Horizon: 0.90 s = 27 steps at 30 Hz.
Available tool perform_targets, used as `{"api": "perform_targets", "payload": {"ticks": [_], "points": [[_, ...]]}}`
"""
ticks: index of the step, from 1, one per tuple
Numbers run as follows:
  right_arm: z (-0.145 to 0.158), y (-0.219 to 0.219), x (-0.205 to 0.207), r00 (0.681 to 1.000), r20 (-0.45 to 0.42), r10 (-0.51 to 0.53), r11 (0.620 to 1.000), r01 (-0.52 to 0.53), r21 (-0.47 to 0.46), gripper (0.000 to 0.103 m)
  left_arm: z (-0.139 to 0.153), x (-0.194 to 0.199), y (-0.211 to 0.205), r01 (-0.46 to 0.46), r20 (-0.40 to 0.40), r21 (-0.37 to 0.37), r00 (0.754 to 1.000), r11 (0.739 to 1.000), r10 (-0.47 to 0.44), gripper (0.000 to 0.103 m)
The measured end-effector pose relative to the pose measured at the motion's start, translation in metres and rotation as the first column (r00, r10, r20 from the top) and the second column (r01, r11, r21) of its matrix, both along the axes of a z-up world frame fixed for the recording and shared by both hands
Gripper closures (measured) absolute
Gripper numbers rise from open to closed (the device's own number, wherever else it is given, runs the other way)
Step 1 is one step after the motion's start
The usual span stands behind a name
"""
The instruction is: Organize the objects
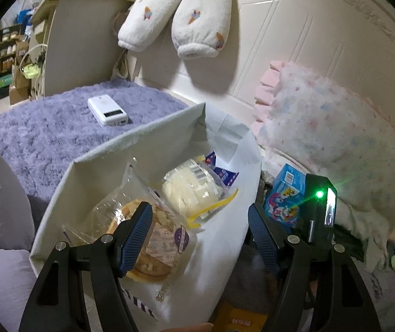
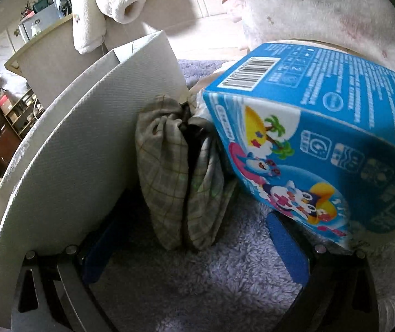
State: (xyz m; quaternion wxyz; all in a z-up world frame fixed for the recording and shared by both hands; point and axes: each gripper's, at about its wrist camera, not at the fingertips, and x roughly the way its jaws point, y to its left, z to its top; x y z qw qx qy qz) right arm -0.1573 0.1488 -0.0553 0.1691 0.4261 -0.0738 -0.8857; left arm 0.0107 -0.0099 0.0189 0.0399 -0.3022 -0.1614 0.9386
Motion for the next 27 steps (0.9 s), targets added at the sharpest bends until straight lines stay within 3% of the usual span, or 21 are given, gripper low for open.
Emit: {"api": "perform_targets", "payload": {"ticks": [5, 8, 10, 13, 14, 16, 18, 20, 21, 22, 24, 27], "points": [[-0.001, -0.003, 0.001, 1.0, -0.003, 0.0, 1.0, 0.0, 0.026, 0.0, 0.003, -0.001, 0.014, -0.026, -0.026, -0.098, 0.999, 0.995, 0.024, 0.033], [-0.002, 0.011, 0.002, 1.0, -0.009, 0.003, 0.997, -0.004, -0.077, 0.0, 0.008, -0.003, 0.034, -0.06, -0.06, -0.23, 0.997, 0.971, 0.047, 0.033], [-0.003, 0.016, 0.002, 1.0, -0.009, 0.004, 0.993, -0.005, -0.12, 0.0, 0.017, -0.012, 0.046, -0.037, -0.047, -0.218, 0.999, 0.975, 0.027, 0.033], [-0.003, 0.015, 0.002, 1.0, -0.011, 0.004, 0.994, -0.005, -0.111, 0.0, 0.036, -0.029, 0.065, 0.002, -0.072, -0.219, 0.997, 0.976, -0.019, 0.033], [-0.004, 0.012, 0.0, 1.0, -0.01, 0.004, 0.994, -0.005, -0.106, 0.0, 0.041, -0.034, 0.074, 0.011, -0.08, -0.259, 0.996, 0.966, -0.032, 0.033], [-0.003, 0.009, -0.002, 1.0, -0.01, 0.005, 0.994, -0.006, -0.107, 0.0, 0.044, -0.04, 0.09, 0.091, -0.054, -0.381, 0.991, 0.92, -0.121, 0.033], [-0.003, 0.007, -0.002, 1.0, -0.01, 0.005, 0.994, -0.006, -0.108, 0.0, 0.036, -0.026, 0.09, 0.171, -0.032, -0.432, 0.978, 0.886, -0.204, 0.034], [-0.003, 0.007, -0.003, 1.0, -0.01, 0.005, 0.993, -0.006, -0.114, 0.0, 0.028, -0.005, 0.07, 0.199, -0.023, -0.337, 0.975, 0.92, -0.219, 0.034], [-0.003, 0.008, -0.003, 1.0, -0.011, 0.005, 0.992, -0.006, -0.125, 0.0, 0.024, 0.008, 0.05, 0.224, -0.048, -0.209, 0.97, 0.952, -0.238, 0.034], [-0.003, 0.011, -0.001, 1.0, -0.013, 0.005, 0.99, -0.006, -0.139, 0.0, 0.021, 0.015, 0.038, 0.236, -0.074, -0.141, 0.966, 0.961, -0.248, 0.032], [-0.002, 0.018, 0.005, 1.0, -0.012, 0.003, 0.986, -0.005, -0.17, 0.0, 0.022, 0.008, 0.033, 0.226, 0.002, -0.174, 0.973, 0.958, -0.23, 0.032], [-0.001, 0.023, 0.009, 1.0, -0.016, -0.002, 0.982, -0.001, -0.189, 0.0, 0.023, -0.001, 0.012, 0.176, 0.027, -0.049, 0.984, 0.983, -0.175, 0.032]]}}
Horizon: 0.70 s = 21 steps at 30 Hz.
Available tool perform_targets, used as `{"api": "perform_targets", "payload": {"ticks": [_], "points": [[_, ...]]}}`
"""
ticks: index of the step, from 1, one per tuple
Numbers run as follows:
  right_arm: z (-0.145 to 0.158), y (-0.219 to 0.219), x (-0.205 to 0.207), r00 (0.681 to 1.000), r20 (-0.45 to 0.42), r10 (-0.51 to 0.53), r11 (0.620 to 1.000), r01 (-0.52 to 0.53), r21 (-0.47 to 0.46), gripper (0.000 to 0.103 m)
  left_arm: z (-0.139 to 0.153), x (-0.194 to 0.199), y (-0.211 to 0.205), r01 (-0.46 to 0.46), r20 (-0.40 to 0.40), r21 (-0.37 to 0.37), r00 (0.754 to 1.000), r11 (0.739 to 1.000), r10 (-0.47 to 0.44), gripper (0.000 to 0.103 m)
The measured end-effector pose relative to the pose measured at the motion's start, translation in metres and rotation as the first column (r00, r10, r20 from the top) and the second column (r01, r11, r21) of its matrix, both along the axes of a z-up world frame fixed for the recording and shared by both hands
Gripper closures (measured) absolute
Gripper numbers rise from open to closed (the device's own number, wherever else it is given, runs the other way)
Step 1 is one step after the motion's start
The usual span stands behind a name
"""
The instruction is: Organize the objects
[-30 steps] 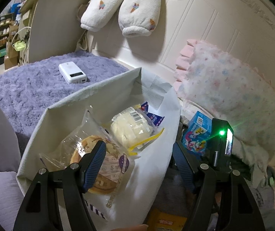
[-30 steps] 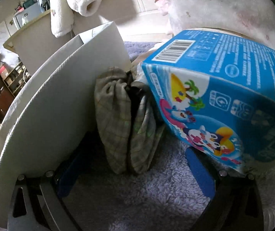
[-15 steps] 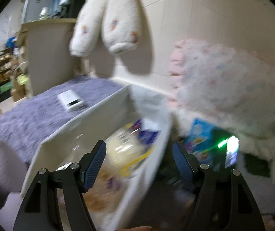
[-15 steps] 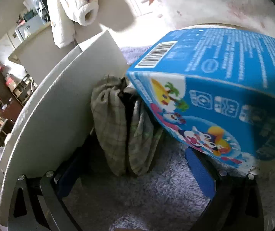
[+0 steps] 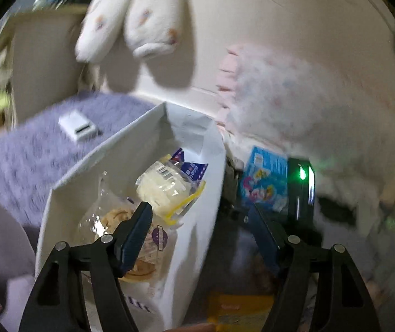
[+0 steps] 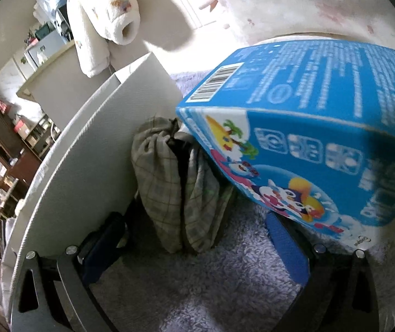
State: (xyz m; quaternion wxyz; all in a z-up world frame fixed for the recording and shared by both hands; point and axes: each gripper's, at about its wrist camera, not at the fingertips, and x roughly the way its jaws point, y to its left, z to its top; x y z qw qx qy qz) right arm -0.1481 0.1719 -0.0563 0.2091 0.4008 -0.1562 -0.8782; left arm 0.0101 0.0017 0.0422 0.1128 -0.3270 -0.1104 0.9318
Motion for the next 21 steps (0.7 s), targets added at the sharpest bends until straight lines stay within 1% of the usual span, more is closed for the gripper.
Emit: {"api": "perform_targets", "payload": {"ticks": [1, 2, 3, 5, 6, 8, 10, 12, 15, 18, 21], "points": [[0.0, 0.0, 0.001, 1.0, 0.0, 0.0, 1.0, 0.0, 0.002, 0.0, -0.001, 0.0, -0.004, -0.02, 0.001, 0.002, 1.0, 1.0, 0.02, 0.032], [0.0, 0.0, 0.001, 1.0, 0.0, -0.001, 1.0, 0.001, 0.002, 0.0, -0.004, 0.003, -0.007, -0.043, -0.014, -0.012, 0.999, 0.999, 0.043, 0.032], [0.0, -0.001, 0.001, 1.0, 0.0, 0.0, 1.0, 0.0, -0.002, 0.0, -0.007, 0.007, -0.009, -0.068, -0.034, -0.042, 0.997, 0.997, 0.066, 0.032], [0.001, -0.002, 0.002, 1.0, 0.001, 0.0, 1.0, 0.0, -0.007, 0.0, -0.013, 0.013, -0.01, -0.087, -0.058, -0.093, 0.995, 0.992, 0.082, 0.032], [0.001, -0.003, 0.002, 1.0, 0.002, 0.0, 1.0, 0.0, -0.006, 0.0, -0.017, 0.014, -0.011, -0.081, -0.054, -0.112, 0.996, 0.99, 0.075, 0.032], [0.001, -0.005, 0.004, 1.0, 0.004, 0.0, 1.0, 0.0, 0.005, 0.0, -0.022, 0.015, -0.011, -0.056, -0.029, -0.122, 0.998, 0.991, 0.053, 0.032], [0.001, -0.007, 0.003, 1.0, 0.009, 0.003, 1.0, -0.004, 0.02, 0.0, -0.026, 0.019, -0.01, -0.029, -0.021, -0.139, 0.999, 0.99, 0.026, 0.032], [0.002, -0.012, -0.001, 1.0, 0.011, 0.007, 0.999, -0.008, 0.031, 0.0, -0.027, 0.026, -0.008, -0.019, -0.038, -0.167, 0.999, 0.986, 0.013, 0.032], [0.002, -0.012, 0.001, 1.0, 0.012, 0.01, 0.999, -0.01, 0.035, 0.0, -0.029, 0.029, -0.001, -0.006, -0.048, -0.187, 0.999, 0.982, -0.003, 0.032], [0.001, -0.008, 0.002, 1.0, 0.01, 0.01, 1.0, -0.011, 0.022, 0.0, -0.033, 0.032, 0.002, -0.018, -0.067, -0.214, 0.998, 0.977, 0.004, 0.032], [0.0, -0.006, 0.002, 1.0, 0.01, 0.011, 1.0, -0.011, 0.011, 0.0, -0.034, 0.03, 0.0, -0.032, -0.07, -0.198, 0.997, 0.98, 0.018, 0.032]]}}
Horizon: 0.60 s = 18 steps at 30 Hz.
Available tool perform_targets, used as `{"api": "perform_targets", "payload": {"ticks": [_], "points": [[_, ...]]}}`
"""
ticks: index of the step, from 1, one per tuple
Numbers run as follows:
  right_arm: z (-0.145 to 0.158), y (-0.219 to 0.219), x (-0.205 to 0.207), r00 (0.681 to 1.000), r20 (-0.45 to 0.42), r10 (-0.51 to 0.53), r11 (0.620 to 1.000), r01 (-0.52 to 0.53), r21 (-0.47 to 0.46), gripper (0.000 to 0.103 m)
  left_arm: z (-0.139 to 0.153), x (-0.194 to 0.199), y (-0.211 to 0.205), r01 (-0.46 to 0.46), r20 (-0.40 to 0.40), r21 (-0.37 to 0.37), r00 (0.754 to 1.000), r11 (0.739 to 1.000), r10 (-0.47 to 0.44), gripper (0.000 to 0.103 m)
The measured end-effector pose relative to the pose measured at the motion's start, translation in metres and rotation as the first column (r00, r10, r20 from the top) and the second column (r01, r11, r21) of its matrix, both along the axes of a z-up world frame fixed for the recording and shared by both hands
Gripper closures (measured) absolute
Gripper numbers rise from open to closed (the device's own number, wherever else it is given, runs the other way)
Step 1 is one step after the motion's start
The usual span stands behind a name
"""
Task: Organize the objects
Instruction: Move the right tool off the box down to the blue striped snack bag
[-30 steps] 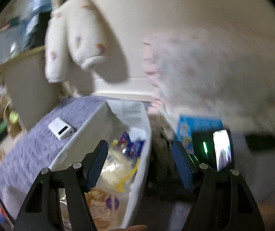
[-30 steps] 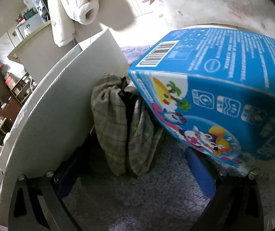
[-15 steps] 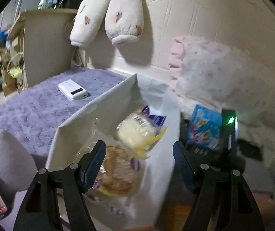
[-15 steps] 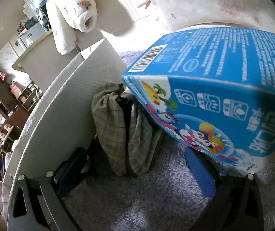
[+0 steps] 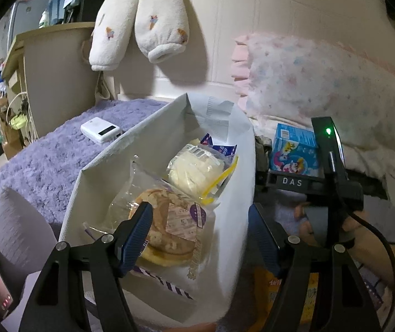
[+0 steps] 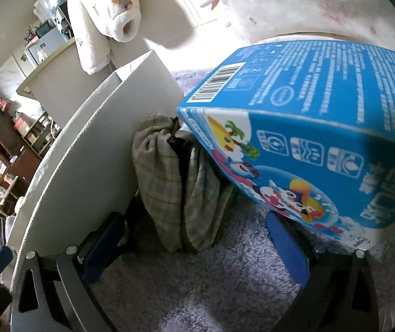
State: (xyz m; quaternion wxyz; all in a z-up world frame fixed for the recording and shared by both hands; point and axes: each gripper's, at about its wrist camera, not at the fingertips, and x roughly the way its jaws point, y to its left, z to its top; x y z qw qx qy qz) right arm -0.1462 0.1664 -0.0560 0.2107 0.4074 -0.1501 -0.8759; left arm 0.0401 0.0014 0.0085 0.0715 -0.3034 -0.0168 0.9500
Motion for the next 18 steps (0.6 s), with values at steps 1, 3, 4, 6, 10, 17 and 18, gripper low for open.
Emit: {"api": "perform_targets", "payload": {"ticks": [1, 3, 4, 6, 10, 17, 18], "points": [[0.0, 0.0, 0.0, 1.0, 0.0, 0.0, 1.0, 0.0, 0.0, 0.0, 0.0, 0.0, 0.0, 0.0, 0.0, 0.004, 1.0, 1.0, 0.0, 0.032], [0.001, 0.001, 0.0, 1.0, -0.001, 0.001, 1.0, -0.001, -0.006, 0.0, 0.0, 0.001, 0.0, -0.003, -0.007, -0.001, 1.0, 1.0, 0.003, 0.032], [0.002, 0.003, 0.001, 1.0, 0.001, -0.002, 1.0, 0.002, -0.011, 0.002, 0.0, 0.002, 0.002, -0.002, -0.014, -0.008, 1.0, 1.0, 0.002, 0.032], [0.008, 0.008, 0.003, 1.0, 0.018, -0.014, 0.999, 0.015, -0.046, 0.005, 0.002, 0.005, 0.003, 0.001, -0.033, -0.013, 0.999, 1.0, -0.001, 0.032], [0.042, 0.023, 0.013, 0.999, 0.054, -0.004, 0.979, 0.015, -0.205, 0.007, 0.007, 0.011, 0.002, 0.006, -0.083, -0.006, 0.997, 1.0, -0.006, 0.032], [0.126, 0.004, 0.081, 0.993, -0.058, -0.103, 0.993, 0.107, 0.054, 0.007, 0.013, 0.019, 0.007, 0.055, -0.137, -0.005, 0.989, 0.998, -0.055, 0.032], [0.129, -0.006, 0.093, 0.994, -0.062, -0.094, 0.981, 0.103, 0.164, 0.007, 0.013, 0.02, 0.007, 0.059, -0.141, -0.003, 0.988, 0.998, -0.059, 0.032]]}}
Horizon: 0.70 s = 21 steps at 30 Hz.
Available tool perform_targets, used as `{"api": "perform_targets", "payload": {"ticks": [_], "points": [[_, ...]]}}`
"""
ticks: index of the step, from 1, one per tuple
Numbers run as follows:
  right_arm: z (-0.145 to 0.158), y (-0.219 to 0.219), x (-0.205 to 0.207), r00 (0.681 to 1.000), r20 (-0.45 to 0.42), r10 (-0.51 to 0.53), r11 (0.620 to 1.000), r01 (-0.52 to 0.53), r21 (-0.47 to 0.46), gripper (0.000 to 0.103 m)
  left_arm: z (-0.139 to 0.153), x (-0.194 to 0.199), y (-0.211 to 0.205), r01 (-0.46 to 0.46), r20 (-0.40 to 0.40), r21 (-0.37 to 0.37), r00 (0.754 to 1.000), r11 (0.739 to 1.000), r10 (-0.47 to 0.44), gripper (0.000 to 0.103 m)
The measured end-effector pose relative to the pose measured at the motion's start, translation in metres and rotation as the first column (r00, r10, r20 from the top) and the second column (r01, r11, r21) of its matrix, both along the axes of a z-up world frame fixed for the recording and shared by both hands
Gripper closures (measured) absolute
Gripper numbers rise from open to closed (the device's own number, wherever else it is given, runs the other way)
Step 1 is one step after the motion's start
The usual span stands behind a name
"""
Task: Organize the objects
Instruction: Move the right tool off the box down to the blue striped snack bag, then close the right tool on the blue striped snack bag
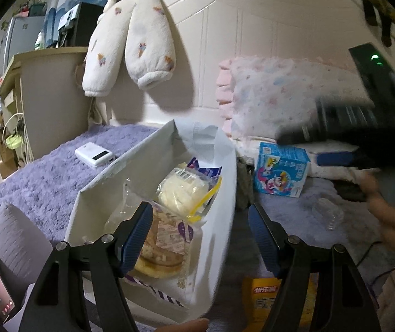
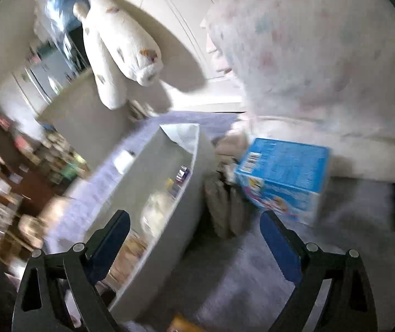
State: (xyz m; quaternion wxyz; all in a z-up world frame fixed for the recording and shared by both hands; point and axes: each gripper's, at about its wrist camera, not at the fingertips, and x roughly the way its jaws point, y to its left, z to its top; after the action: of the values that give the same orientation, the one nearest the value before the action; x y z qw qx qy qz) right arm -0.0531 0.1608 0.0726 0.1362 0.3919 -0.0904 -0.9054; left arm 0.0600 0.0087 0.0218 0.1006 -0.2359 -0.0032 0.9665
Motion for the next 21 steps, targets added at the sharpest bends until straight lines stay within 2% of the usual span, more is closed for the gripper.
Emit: {"api": "perform_targets", "payload": {"ticks": [1, 2, 4, 6, 7, 9, 12, 15, 17, 19, 21], "points": [[-0.001, -0.01, 0.012, 1.0, 0.006, 0.007, 0.992, -0.008, 0.125, 0.007, 0.0, 0.001, 0.0, 0.004, -0.003, 0.004, 1.0, 1.0, -0.004, 0.032], [-0.004, -0.017, 0.026, 1.0, 0.009, 0.013, 0.962, -0.015, 0.274, 0.007, 0.001, 0.002, 0.0, 0.007, -0.004, 0.008, 1.0, 1.0, -0.007, 0.032], [-0.011, -0.017, 0.045, 1.0, 0.025, -0.004, 0.918, -0.006, 0.395, 0.008, 0.001, 0.002, 0.0, 0.008, -0.007, 0.009, 1.0, 1.0, -0.008, 0.032], [-0.013, 0.005, 0.059, 0.996, 0.062, -0.059, 0.948, 0.036, 0.317, 0.008, 0.0, 0.002, 0.001, 0.012, -0.004, 0.001, 1.0, 1.0, -0.012, 0.032], [-0.011, 0.021, 0.065, 0.994, 0.062, -0.09, 0.971, 0.073, 0.228, 0.008, 0.0, 0.002, 0.002, 0.014, -0.002, -0.001, 1.0, 1.0, -0.014, 0.032], [-0.01, 0.03, 0.071, 0.994, 0.058, -0.093, 0.981, 0.082, 0.176, 0.008, 0.0, 0.001, 0.004, 0.018, 0.0, -0.008, 1.0, 1.0, -0.018, 0.032], [-0.01, 0.013, 0.081, 0.997, 0.071, -0.044, 0.96, 0.022, 0.279, 0.012, 0.0, 0.002, 0.003, 0.017, -0.002, -0.011, 1.0, 1.0, -0.017, 0.032], [-0.019, 0.007, 0.076, 0.987, 0.159, 0.002, 0.945, -0.054, 0.323, 0.013, 0.0, 0.001, 0.001, 0.009, 0.003, -0.004, 1.0, 1.0, -0.009, 0.032], [-0.036, 0.016, 0.068, 0.954, 0.299, 0.031, 0.955, -0.116, 0.271, 0.015, -0.001, -0.002, 0.0, 0.004, 0.02, 0.002, 1.0, 1.0, -0.004, 0.032], [-0.049, 0.022, 0.064, 0.917, 0.392, 0.07, 0.965, -0.162, 0.207, 0.018, -0.003, -0.006, -0.003, -0.003, 0.044, 0.011, 0.999, 1.0, 0.003, 0.032], [-0.058, 0.021, 0.066, 0.901, 0.431, 0.054, 0.953, -0.174, 0.246, 0.018, -0.005, -0.008, -0.005, -0.01, 0.064, 0.022, 0.998, 1.0, 0.008, 0.032]]}}
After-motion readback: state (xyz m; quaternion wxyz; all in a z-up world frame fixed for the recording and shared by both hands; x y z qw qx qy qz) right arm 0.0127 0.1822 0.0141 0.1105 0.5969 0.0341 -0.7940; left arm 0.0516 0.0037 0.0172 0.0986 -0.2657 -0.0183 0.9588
